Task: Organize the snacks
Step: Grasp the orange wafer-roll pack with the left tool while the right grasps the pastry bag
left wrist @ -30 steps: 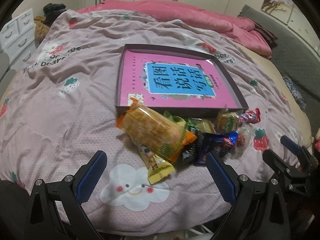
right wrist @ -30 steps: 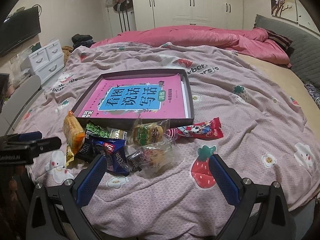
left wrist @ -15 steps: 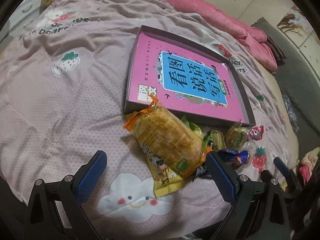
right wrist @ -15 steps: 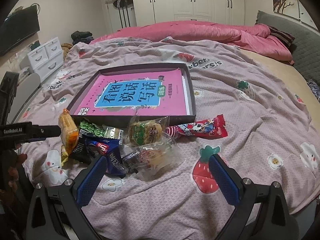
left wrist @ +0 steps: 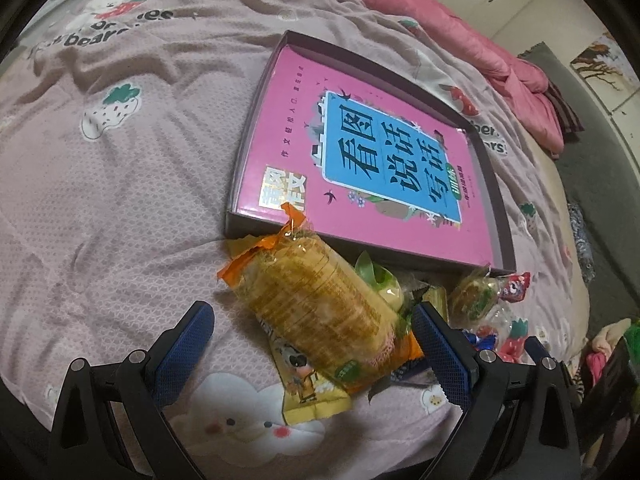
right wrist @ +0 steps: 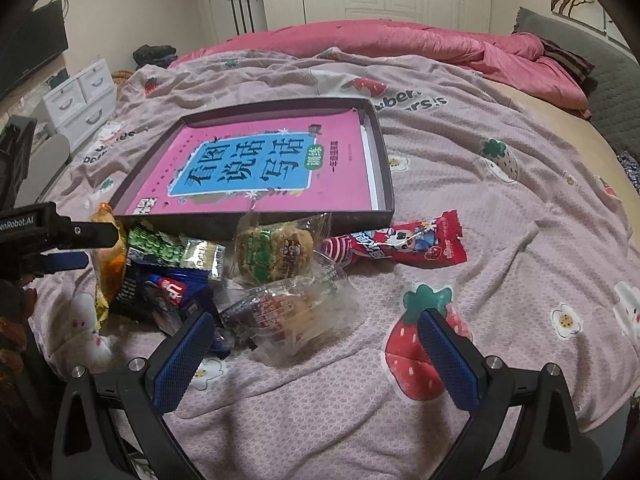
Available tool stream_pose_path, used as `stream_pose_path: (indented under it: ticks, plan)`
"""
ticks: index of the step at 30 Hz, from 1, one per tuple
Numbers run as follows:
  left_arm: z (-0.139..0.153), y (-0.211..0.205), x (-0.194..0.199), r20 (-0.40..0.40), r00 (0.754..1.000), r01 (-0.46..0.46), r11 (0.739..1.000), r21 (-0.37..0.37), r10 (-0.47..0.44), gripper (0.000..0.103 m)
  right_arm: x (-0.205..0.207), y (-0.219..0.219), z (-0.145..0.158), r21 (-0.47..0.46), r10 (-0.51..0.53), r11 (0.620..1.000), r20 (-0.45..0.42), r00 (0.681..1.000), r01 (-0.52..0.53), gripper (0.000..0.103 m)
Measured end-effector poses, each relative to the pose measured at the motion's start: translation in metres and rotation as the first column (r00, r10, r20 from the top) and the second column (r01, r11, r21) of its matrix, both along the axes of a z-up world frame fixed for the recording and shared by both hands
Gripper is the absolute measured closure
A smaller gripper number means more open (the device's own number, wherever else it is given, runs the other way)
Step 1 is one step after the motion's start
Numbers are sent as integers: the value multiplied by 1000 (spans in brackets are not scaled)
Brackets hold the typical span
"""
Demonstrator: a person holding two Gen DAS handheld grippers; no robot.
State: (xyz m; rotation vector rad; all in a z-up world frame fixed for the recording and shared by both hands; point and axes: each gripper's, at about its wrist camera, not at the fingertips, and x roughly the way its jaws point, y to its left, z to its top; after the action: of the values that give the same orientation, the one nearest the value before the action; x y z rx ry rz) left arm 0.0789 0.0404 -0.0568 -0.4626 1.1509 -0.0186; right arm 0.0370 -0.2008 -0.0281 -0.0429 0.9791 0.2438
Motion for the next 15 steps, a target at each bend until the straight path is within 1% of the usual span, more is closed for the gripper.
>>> stream_pose_path:
  ticks: [5,7,11,13,14,15]
  plan:
    - [-4,-1,6,-18,1000,1,1000,-17,-1,4,7,3,-7,-30,10,1000,-13,1000,-10,1]
    - [-6,-1,7,-25,1000,-2,1000,-28,1,7,11,5,-10,-49,14,999,-16,1000,-15,1]
    - [-9,2,8,-28,999,-18,999,-43,16,8,16,6,-14,-65,27,998,-15,1000,-28,1]
    - [-11,3,8,-31,999,-20,998,-58,18,21,19,5,-14,-63,32,997,-5,999,-32,3]
    - [-12,2,9,-40,999,-17,998,-57,15,32,21,5,-15,-64,33,997,-6,999,-33,7]
    - [-14,3,10,-47,999,-14,999,-51,11,35,23,5,-17,-69,32,997,-12,999,-32,8]
